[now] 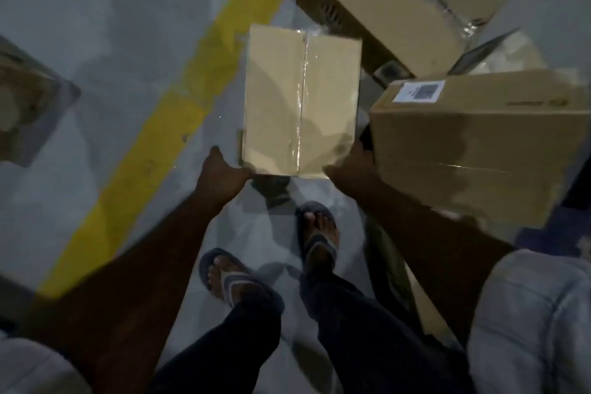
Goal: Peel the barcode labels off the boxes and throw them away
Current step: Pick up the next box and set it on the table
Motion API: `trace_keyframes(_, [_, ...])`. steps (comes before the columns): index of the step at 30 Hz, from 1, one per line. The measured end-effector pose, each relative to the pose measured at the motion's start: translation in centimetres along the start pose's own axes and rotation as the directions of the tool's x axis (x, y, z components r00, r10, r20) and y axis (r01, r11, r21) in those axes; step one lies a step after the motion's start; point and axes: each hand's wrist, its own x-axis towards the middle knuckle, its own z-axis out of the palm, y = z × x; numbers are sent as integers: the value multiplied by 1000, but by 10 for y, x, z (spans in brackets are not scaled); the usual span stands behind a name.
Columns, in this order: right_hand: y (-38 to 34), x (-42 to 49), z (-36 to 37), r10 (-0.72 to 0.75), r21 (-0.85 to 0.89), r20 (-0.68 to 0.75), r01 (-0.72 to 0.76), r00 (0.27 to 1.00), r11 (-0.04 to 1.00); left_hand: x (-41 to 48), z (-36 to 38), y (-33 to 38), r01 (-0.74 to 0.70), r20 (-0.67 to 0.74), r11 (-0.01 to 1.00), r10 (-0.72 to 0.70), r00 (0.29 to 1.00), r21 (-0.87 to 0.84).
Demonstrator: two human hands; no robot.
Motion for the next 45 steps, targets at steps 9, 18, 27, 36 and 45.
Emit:
trace_keyframes(9, [-15, 7, 15, 52, -10, -28, -52, 998, 999, 24, 24, -14, -142, 88, 989, 146, 985, -44])
trace_keyframes(18, [-73, -129, -92, -199, -125, 155, 219, 968, 968, -116, -85, 29, -352, 149, 936, 346, 926, 17])
trace_keyframes(27, [-188, -338, -208, -467, -78, 130, 478, 875, 875, -349, -231, 86, -365, -286, 921, 317, 904, -135])
trace_keyframes(36, [-267, -476, -239, -685, -70, 25, 684, 729, 726, -488, -333, 108, -521, -502, 830, 370, 781, -198])
trace_keyframes(45, [-343, -573, -281, -841, 207, 202, 818, 502, 537, -636, -418, 113, -595, -677, 798, 385, 628, -99])
